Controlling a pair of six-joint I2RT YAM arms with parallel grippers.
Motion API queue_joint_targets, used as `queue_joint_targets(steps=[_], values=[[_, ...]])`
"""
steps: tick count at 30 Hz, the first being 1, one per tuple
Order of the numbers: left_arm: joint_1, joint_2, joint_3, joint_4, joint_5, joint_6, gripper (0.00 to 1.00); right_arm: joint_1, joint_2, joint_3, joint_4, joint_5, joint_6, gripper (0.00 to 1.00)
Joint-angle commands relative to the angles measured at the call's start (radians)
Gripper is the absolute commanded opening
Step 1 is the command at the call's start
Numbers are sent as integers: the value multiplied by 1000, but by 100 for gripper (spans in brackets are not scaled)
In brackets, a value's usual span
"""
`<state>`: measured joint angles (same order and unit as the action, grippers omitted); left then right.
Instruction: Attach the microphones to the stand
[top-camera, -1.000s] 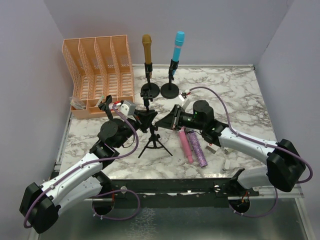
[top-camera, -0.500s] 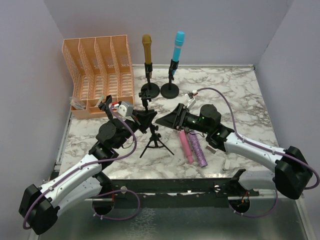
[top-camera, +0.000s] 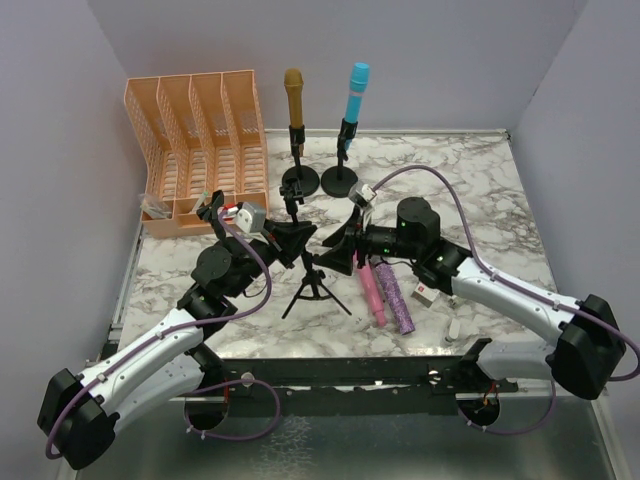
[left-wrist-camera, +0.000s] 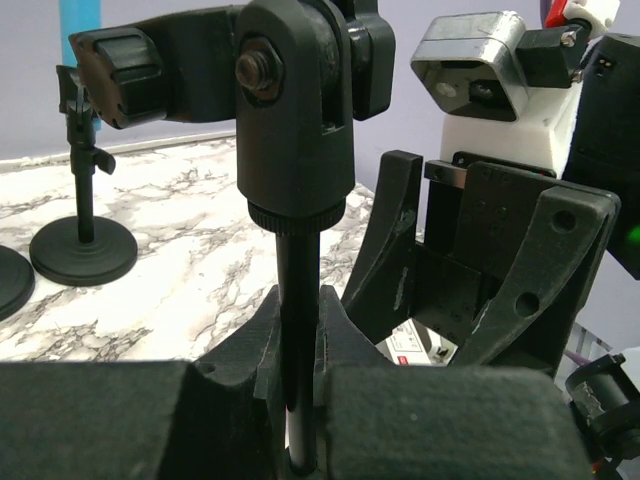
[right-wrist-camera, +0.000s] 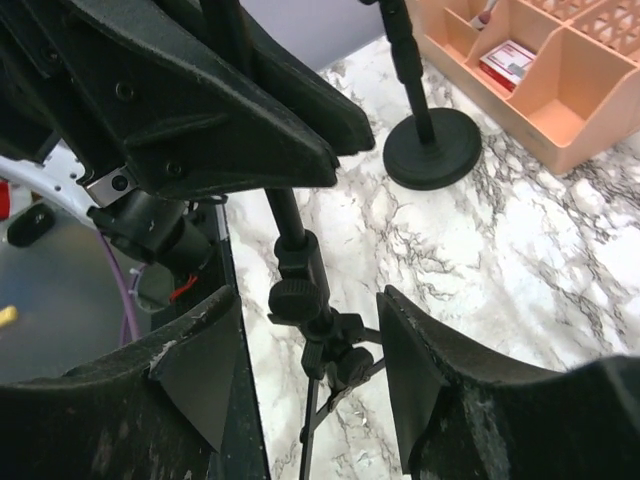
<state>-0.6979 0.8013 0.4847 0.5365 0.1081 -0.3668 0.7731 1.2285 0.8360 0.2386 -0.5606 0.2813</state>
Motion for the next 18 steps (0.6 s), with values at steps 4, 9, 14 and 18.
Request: queue_joint_targets(steps=[4, 9, 14, 18], values=[[3, 0, 31, 74, 31, -22, 0, 6, 94, 64, -47, -115, -50, 56], [3, 1, 33, 74, 33, -9, 0, 6, 92, 67, -37, -70, -29, 41], [4, 4, 33, 74, 39, 2, 0, 6, 99, 73, -27, -37, 61, 12], [3, 4, 28, 74, 39, 35, 0, 6, 100, 35, 68, -13, 245, 1]])
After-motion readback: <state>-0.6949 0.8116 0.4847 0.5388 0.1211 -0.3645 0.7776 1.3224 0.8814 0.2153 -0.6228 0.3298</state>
